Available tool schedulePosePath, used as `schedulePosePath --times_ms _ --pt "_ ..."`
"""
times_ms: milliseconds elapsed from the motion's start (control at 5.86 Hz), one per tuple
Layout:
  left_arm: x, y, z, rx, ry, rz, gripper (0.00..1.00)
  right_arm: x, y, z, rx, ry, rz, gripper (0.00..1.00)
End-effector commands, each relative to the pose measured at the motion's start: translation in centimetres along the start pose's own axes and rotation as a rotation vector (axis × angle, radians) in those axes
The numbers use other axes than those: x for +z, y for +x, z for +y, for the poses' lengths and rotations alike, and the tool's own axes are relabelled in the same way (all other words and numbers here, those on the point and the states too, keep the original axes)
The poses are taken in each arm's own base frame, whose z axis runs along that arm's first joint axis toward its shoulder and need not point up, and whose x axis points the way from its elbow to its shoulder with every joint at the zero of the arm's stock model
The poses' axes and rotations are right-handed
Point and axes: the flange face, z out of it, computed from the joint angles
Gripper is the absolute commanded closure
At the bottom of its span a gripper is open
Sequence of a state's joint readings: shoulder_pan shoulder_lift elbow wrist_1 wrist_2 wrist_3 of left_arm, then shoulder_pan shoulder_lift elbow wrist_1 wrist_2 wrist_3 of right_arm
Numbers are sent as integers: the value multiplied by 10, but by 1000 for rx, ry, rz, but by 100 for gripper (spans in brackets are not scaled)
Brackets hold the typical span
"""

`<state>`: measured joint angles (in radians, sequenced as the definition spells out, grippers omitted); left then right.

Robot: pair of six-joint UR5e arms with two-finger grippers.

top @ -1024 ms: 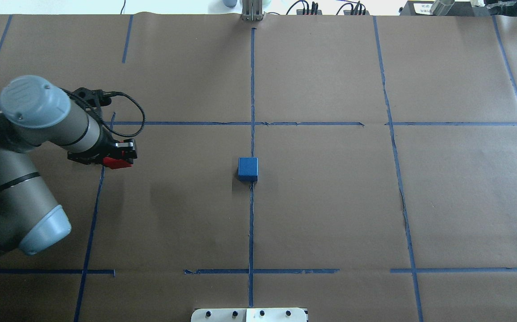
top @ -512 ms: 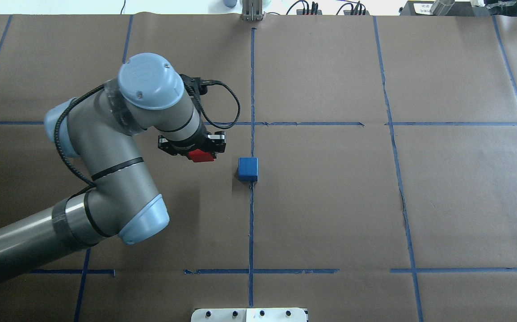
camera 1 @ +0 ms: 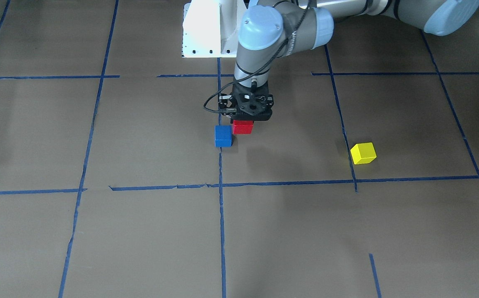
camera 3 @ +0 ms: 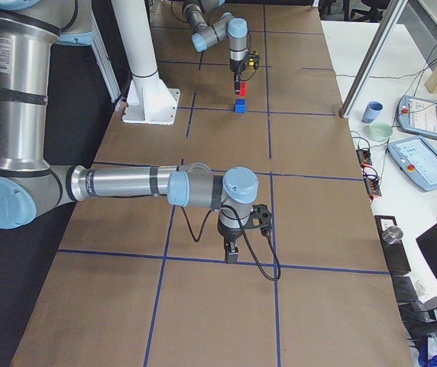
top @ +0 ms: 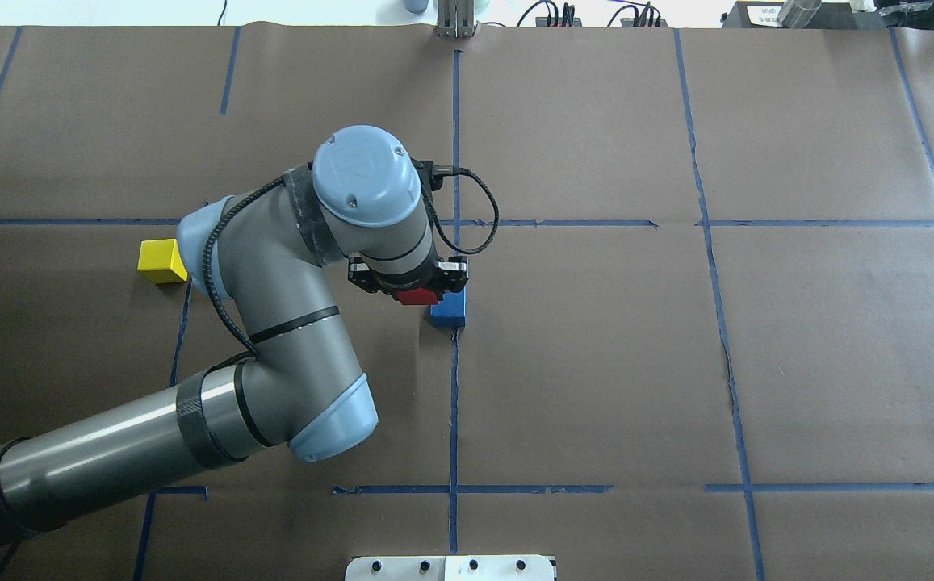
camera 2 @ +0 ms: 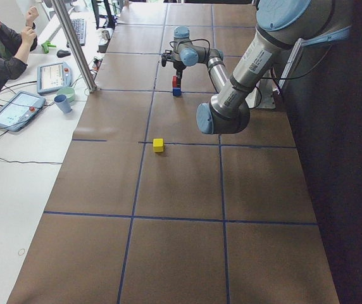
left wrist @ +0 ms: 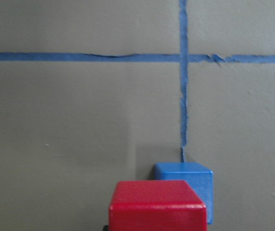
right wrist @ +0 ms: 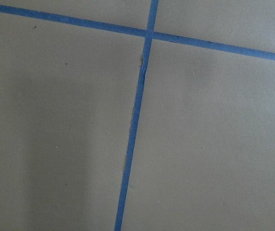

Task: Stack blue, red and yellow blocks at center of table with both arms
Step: 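Carry the red block with the left gripper over the blue block, then lower the red block onto the blue block and open the left gripper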

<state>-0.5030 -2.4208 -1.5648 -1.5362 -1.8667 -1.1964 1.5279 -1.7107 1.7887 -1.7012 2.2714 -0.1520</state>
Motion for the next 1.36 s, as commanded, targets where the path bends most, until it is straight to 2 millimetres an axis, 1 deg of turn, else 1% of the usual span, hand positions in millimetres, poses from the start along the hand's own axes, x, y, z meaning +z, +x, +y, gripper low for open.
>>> schedulePosePath --times_ms 0,341,682,1024,1194 --pt "12 20 -1 5 -7 -19 97 0 0 0 0 0 0 0" --pt "18 18 -3 4 -11 -30 97 0 0 0 0 0 0 0" --pt "29 18 -4 5 -13 -26 97 0 0 0 0 0 1 0" --pt "31 18 -4 5 -14 -24 96 0 0 0 0 0 1 0" --pt "31 18 -4 4 -16 -24 92 0 0 0 0 0 0 0"
